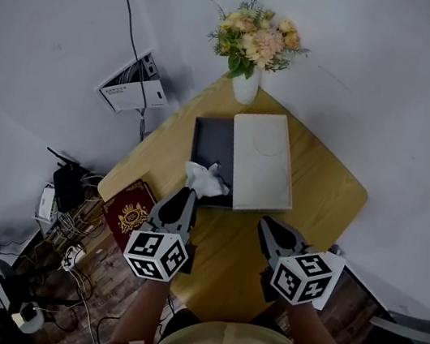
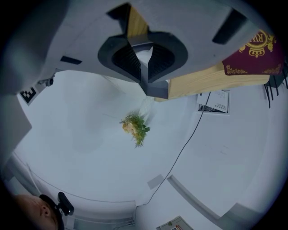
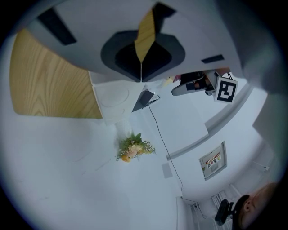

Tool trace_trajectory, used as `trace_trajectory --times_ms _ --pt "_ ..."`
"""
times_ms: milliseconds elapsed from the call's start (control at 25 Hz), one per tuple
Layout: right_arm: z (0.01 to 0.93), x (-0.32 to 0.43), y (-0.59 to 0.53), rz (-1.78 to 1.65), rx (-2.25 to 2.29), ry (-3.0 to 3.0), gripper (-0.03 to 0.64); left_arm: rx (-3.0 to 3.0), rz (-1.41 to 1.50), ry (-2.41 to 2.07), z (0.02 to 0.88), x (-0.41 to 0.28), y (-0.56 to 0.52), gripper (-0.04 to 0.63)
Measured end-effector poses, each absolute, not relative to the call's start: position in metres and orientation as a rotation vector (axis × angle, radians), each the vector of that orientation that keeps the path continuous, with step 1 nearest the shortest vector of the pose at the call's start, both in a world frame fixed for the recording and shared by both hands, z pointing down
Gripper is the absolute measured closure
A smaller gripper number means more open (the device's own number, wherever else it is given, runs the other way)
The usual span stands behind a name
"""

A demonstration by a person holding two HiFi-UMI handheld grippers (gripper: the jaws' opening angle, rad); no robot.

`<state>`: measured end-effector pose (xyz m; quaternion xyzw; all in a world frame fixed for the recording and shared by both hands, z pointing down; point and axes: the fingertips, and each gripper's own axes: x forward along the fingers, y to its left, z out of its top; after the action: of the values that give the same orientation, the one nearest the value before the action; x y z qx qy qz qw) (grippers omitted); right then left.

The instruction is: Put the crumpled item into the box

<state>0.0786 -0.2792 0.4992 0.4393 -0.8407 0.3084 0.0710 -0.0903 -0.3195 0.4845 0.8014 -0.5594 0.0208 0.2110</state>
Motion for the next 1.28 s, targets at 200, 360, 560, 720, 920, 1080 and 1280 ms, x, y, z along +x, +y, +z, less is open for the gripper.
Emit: trace_trajectory --times_ms 200,360,560,720,920,1080,1280 --pt "0.500 0.079 -0.277 0.930 1.324 -2.524 0.586 2.237 0.030 -1.542 0.479 -0.091 -0.315 0.561" --pt "0.499 0.077 -0.275 0.920 1.327 -2.526 0.586 2.247 0.020 -1.531 0.476 -0.091 -0.309 0.561" --pt "0.495 0.078 -0.268 0.904 1.343 -2.528 0.586 2.253 0.023 -1.519 0.474 -0.091 -0.298 0.561" --pt "0.491 0.077 -0.261 0.890 1.359 -2.530 0.586 2.264 0.027 -1.507 0.470 -0.092 -0.287 0.561" --pt "0.485 0.071 -0.251 0.870 1.365 -2.536 0.586 2.269 0.021 -1.494 0.466 -0.097 -0.272 0.561" --pt "0.481 0.068 -0.243 0.856 1.368 -2.538 0.586 2.275 -0.011 -1.483 0.460 -0.102 -0.259 0.561" --pt "0.475 0.063 -0.236 0.832 1.378 -2.544 0.586 2.290 -0.017 -1.468 0.456 -0.106 -0.244 0.563"
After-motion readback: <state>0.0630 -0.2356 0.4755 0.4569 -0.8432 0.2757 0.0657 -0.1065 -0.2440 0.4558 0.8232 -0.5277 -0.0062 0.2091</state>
